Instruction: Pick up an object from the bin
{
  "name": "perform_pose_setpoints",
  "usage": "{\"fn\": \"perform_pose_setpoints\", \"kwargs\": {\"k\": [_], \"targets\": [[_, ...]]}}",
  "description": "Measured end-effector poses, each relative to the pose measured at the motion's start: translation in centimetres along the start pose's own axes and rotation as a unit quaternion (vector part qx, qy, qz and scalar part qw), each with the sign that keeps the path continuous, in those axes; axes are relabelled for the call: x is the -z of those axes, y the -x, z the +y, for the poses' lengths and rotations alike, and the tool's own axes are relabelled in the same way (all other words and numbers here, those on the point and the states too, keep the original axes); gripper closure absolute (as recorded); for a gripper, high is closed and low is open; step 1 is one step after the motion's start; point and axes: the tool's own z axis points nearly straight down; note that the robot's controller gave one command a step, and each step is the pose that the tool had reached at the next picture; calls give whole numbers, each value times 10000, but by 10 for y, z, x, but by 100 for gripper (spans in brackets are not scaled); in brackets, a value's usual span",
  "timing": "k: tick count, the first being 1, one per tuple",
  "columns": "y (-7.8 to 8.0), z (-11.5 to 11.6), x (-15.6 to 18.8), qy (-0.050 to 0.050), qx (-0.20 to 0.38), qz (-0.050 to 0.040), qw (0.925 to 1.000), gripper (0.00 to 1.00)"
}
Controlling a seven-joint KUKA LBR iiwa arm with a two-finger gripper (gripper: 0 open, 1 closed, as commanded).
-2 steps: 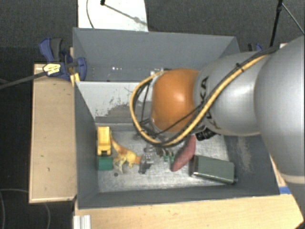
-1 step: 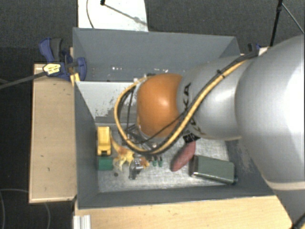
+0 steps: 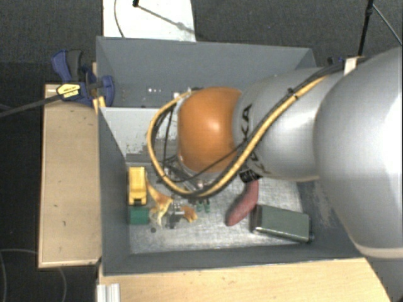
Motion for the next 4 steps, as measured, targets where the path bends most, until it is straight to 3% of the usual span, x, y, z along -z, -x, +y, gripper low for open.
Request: {"fn": "perform_pose_setpoints", "kwargs": {"k": [1,2,4], "targets": [[0,-1,-75,-10,-239,23,9997,0],[7,1,-74,-15,-389,15,9992,100],[6,0,-71,-19,-396,31,9992,100]]}}
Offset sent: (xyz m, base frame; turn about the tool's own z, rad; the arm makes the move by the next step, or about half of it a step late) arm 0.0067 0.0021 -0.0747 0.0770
